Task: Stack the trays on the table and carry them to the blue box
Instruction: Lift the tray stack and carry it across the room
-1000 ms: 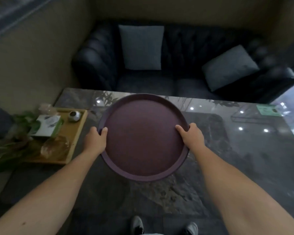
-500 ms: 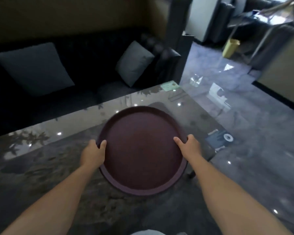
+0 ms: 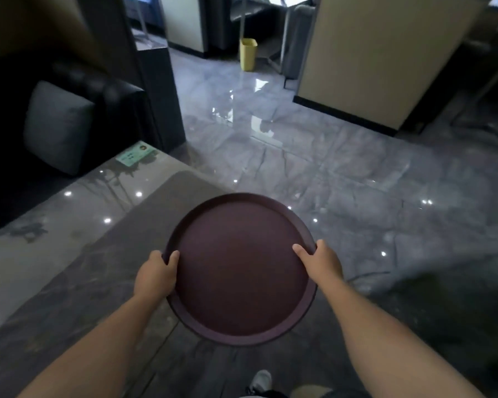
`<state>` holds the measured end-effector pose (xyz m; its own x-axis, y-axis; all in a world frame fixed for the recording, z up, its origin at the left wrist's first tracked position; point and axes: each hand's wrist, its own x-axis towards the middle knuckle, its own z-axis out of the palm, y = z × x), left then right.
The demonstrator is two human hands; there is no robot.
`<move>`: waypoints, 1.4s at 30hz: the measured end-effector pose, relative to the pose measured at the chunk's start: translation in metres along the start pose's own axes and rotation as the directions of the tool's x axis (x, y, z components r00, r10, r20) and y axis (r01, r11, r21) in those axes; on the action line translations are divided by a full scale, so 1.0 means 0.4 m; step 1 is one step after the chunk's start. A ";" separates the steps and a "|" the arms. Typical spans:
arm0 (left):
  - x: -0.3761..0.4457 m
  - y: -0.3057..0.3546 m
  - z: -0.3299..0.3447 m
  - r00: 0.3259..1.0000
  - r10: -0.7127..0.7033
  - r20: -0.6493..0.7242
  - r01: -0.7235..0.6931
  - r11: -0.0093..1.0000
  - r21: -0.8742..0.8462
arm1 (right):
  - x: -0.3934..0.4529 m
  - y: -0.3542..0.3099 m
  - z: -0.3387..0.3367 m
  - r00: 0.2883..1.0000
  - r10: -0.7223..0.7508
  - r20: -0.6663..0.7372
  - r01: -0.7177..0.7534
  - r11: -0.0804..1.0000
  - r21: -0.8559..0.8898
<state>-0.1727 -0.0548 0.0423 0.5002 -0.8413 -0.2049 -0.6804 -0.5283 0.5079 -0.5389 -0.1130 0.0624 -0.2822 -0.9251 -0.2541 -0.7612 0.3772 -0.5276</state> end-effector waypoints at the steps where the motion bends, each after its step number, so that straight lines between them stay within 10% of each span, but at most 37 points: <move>1: -0.002 0.043 0.026 1.000 0.026 0.014 -0.026 1.000 -0.002 | 0.012 0.038 -0.025 0.999 0.028 -0.017 -0.028 1.000 0.002; 18: -0.012 0.493 0.323 0.915 0.326 0.238 -0.348 0.936 0.056 | 0.076 0.415 -0.253 0.915 0.383 -0.125 -0.373 0.923 0.098; 42: 0.422 0.934 0.486 0.849 0.435 0.302 -0.453 0.891 -0.010 | 0.564 0.295 -0.390 0.861 0.456 -0.228 -0.462 0.886 0.028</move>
<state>-0.4466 -0.4163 0.0348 -0.0329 -0.9781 -0.2053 -0.8278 -0.0884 0.5540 -0.7836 -0.2841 0.0692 -0.7228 -0.6344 -0.2742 -0.5282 0.7629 -0.3728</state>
